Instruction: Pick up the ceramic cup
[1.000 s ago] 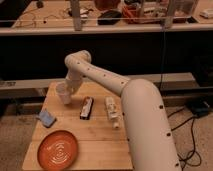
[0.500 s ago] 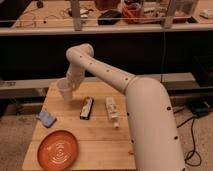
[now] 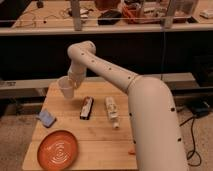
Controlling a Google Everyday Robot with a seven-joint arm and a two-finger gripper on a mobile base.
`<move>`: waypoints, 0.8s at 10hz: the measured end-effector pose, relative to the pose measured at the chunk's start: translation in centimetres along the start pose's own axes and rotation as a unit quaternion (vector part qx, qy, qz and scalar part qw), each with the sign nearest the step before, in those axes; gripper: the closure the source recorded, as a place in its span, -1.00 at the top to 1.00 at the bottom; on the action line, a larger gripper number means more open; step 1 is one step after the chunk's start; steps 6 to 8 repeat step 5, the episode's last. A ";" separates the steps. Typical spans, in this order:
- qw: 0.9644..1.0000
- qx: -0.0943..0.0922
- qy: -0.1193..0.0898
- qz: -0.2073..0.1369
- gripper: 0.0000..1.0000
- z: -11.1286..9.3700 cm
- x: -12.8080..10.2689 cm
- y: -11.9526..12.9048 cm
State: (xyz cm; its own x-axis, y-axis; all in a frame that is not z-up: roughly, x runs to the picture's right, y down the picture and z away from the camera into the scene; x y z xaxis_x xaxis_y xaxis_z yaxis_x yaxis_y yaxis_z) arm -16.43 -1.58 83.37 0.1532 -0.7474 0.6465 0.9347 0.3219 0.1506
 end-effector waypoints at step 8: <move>1.000 -0.002 -0.002 0.000 -0.99 -0.1 -0.3 0.0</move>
